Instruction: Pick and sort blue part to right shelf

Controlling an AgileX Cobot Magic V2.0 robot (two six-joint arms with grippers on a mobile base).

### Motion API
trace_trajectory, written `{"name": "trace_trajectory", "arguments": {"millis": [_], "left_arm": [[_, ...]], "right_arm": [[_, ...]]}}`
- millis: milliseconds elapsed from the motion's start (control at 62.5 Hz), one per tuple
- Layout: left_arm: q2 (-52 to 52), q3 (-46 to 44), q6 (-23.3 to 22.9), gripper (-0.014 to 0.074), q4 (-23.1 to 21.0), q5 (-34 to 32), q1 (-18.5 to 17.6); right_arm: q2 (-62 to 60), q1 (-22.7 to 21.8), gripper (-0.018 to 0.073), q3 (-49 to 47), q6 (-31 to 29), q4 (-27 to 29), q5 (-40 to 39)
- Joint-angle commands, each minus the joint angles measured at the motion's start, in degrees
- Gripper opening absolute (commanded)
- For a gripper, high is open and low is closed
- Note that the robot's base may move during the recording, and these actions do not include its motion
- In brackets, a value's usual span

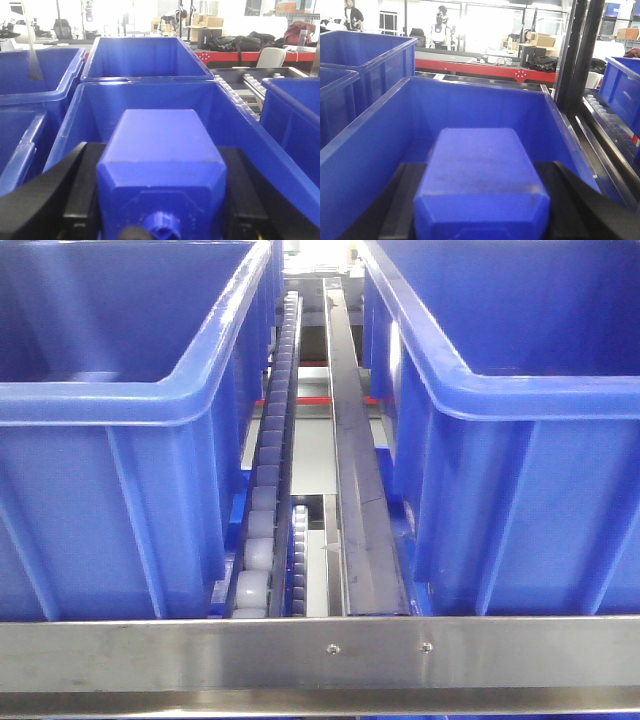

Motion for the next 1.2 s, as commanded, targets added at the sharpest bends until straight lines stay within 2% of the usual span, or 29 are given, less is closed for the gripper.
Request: {"name": "trace_trajectory", "arguments": {"millis": [0, 224, 448, 608, 880, 1024, 1184], "left_arm": [[0.9, -1.7, -0.1, 0.0386, -0.8, -4.9, 0.0], [3.2, -2.4, 0.0, 0.0386, -0.8, -3.2, -0.4], [14.8, -5.3, 0.0, 0.0386, -0.8, -3.4, -3.7], [25.0, -7.4, 0.0, 0.0386, -0.8, -7.6, -5.8], [40.5, -12.8, 0.0, 0.0386, -0.8, -9.6, -5.8], [45.2, -14.2, 0.0, 0.0386, -0.8, -11.3, -5.8], [46.8, -14.5, 0.0, 0.0386, -0.8, -12.6, -5.8]], "right_arm": [[0.5, -0.4, 0.0356, -1.9, -0.4, -0.5, -5.3], [1.8, -0.2, 0.0356, -5.7, 0.2, -0.5, 1.4], [12.5, -0.2, 0.0356, -12.6, 0.2, -0.5, 6.4], [23.9, -0.2, 0.0356, -16.6, 0.2, 0.0, 6.4], [38.6, 0.0, 0.0356, -20.6, 0.2, 0.1, 3.8], [42.4, 0.0, 0.0356, -20.6, 0.2, 0.2, 0.3], [44.0, 0.0, 0.0358, -20.6, 0.2, 0.2, 0.0]]}}
